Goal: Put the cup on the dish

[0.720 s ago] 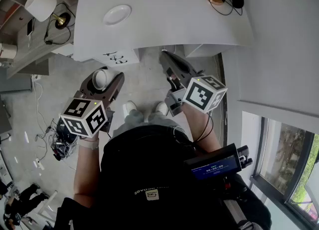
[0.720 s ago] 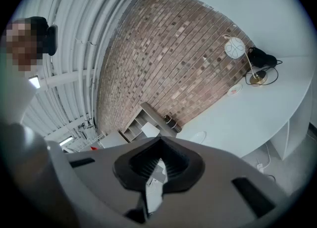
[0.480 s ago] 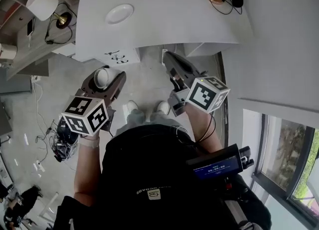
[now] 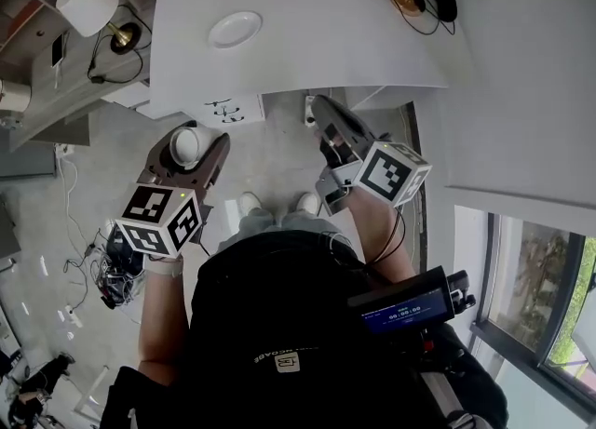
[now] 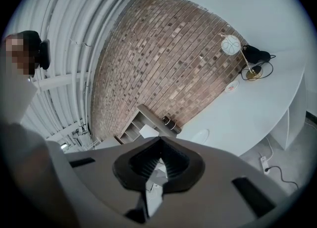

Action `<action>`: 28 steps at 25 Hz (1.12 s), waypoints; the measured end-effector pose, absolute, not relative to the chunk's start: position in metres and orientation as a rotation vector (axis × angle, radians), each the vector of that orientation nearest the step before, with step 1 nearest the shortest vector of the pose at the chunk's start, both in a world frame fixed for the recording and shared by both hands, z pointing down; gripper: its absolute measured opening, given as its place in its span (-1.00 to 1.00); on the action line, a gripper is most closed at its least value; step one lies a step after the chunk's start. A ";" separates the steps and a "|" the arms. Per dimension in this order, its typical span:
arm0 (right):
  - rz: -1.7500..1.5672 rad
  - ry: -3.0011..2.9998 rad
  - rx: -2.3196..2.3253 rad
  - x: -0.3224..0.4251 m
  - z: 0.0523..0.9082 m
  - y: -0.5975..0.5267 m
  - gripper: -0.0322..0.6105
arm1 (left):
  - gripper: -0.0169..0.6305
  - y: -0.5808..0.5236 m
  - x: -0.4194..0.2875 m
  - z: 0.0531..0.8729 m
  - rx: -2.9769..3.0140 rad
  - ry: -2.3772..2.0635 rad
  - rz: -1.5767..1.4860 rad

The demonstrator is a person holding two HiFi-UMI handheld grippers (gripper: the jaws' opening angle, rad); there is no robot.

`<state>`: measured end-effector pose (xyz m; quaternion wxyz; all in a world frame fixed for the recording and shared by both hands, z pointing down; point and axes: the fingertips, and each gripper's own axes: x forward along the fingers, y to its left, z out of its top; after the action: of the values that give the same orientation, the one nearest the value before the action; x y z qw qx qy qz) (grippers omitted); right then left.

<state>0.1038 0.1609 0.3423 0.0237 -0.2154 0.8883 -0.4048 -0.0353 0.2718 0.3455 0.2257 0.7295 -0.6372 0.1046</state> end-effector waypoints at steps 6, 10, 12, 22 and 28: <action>-1.252 2.758 -0.687 0.078 0.344 0.164 -0.89 | -0.15 0.276 -0.071 0.338 2.050 -1.808 0.353; -1.248 2.768 -0.698 0.054 0.344 0.170 -0.89 | -0.15 0.281 -0.096 0.339 2.063 -1.807 0.384; -1.247 2.771 -0.708 0.046 0.344 0.174 -0.89 | -0.15 0.284 -0.104 0.342 2.067 -1.794 0.407; -1.215 2.797 -0.787 0.021 0.345 0.182 -0.89 | -0.15 0.287 -0.126 0.352 2.132 -1.742 0.516; -1.203 2.819 -0.819 0.022 0.348 0.186 -0.89 | -0.15 0.283 -0.129 0.355 2.135 -1.717 0.494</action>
<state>0.0216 0.1859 0.3477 -0.0155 -0.2581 0.8885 -0.3790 -0.1291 0.2833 0.3546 0.1781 0.7546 -0.6069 0.1747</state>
